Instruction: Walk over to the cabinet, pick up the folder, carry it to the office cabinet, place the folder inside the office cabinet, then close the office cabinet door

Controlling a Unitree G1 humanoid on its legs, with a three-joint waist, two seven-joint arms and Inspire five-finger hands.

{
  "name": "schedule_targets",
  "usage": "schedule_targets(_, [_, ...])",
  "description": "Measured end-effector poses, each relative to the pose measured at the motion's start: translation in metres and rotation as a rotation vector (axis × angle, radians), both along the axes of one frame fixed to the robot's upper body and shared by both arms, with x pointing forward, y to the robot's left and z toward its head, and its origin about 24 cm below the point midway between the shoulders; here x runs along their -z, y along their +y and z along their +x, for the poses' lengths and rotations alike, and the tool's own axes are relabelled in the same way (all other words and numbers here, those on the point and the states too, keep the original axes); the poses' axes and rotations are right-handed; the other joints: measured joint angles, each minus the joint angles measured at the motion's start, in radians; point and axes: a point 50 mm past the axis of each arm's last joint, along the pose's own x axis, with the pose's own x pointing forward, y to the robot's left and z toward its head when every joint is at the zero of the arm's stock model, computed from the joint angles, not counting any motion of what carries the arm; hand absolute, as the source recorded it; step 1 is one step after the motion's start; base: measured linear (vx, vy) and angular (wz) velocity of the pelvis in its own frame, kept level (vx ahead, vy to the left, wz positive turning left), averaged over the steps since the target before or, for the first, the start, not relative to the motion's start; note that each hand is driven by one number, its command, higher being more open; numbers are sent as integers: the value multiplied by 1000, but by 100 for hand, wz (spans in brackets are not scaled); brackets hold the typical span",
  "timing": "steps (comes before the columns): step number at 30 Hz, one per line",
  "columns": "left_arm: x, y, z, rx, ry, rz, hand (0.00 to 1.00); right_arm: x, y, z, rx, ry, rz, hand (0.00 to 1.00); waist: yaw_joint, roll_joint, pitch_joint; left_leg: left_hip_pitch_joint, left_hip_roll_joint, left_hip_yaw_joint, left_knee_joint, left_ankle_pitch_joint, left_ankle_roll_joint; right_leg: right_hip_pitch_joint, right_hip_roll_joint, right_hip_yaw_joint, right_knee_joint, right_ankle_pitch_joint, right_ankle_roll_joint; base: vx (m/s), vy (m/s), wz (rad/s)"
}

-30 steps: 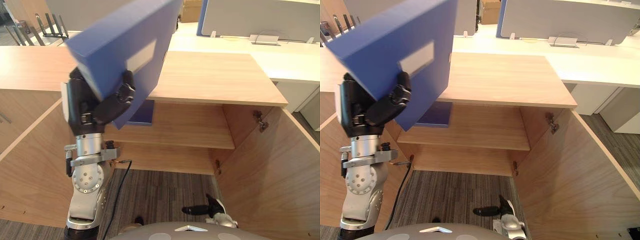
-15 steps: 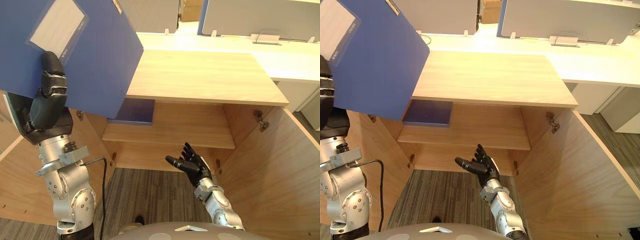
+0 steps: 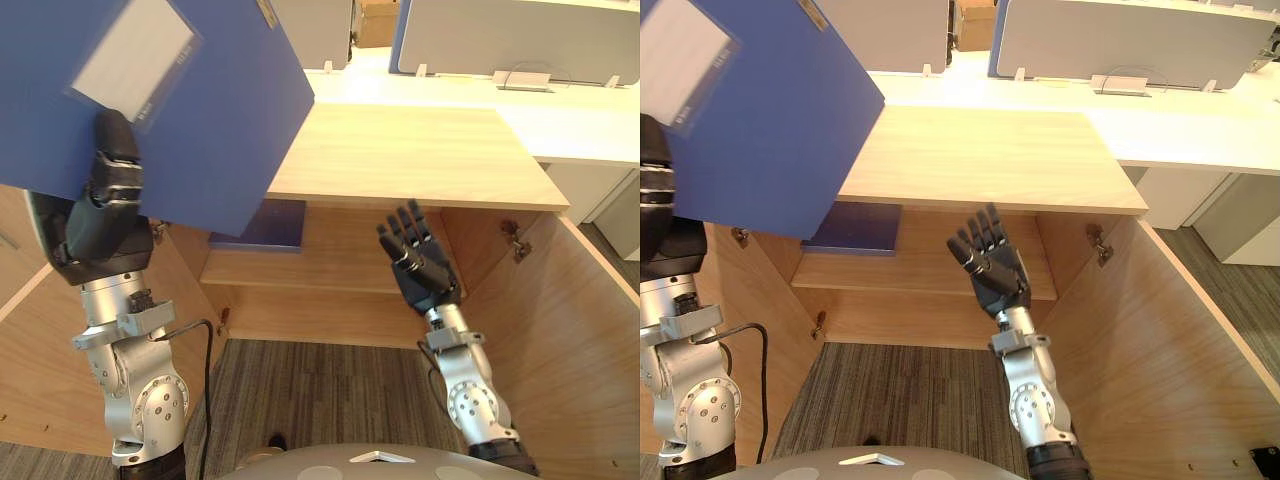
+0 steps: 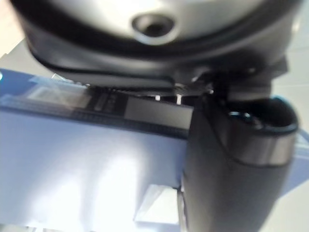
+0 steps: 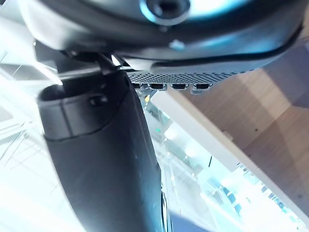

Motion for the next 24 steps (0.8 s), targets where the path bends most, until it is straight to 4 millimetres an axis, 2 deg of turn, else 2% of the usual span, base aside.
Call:
schedule_targets(4, [10, -4, 10, 68, 62, 49, 0, -24, -10, 11, 41, -116, -8, 100, 1, 3, -15, 0, 0, 0, 0, 0, 0, 0, 0, 0, 1, 0, 0, 0, 0, 0])
schedule_targets(8, [15, -7, 21, 120, 94, 77, 0, -32, -22, 13, 97, -151, -12, 100, 0, 8, -22, 0, 0, 1, 0, 0, 0, 0, 0, 0, 1, 0, 0, 0, 0, 0])
schedule_targets(14, [9, -11, 34, 199, 59, 103, 0, -39, -40, 15, 184, -170, -27, 100, 0, 18, -29, 0, 1, 8, 0, 0, 0, -4, 0, 6, 3, 0, 0, 0, 0, -2])
schedule_targets(16, [6, -13, 37, 225, 56, 136, 0, -45, -45, 13, 204, -193, -77, 100, 0, 21, -31, -1, 2, 9, -1, 0, 0, -4, 0, 6, 3, 0, 0, 0, 0, 0])
schedule_targets(19, [8, -15, 38, 260, 60, 173, 0, -59, -52, 13, 236, -225, -266, 100, 1, 29, -39, 0, 2, 14, -5, 0, 0, -8, 0, 11, 4, 1, 1, 0, 0, -5])
schedule_targets(21, [10, -16, 41, 278, 76, 193, 0, -70, -57, 17, 262, -253, -389, 100, -1, 31, -40, 0, 3, 17, -5, 0, 0, -11, 0, 14, 6, 1, 1, 0, 0, -4])
schedule_targets(24, [13, -19, 44, 305, 99, 207, 0, -87, -60, 25, 293, -305, -473, 100, 1, 31, -40, 0, 3, 18, -5, 0, 0, -12, 0, 15, 9, 1, 1, 0, 0, 0])
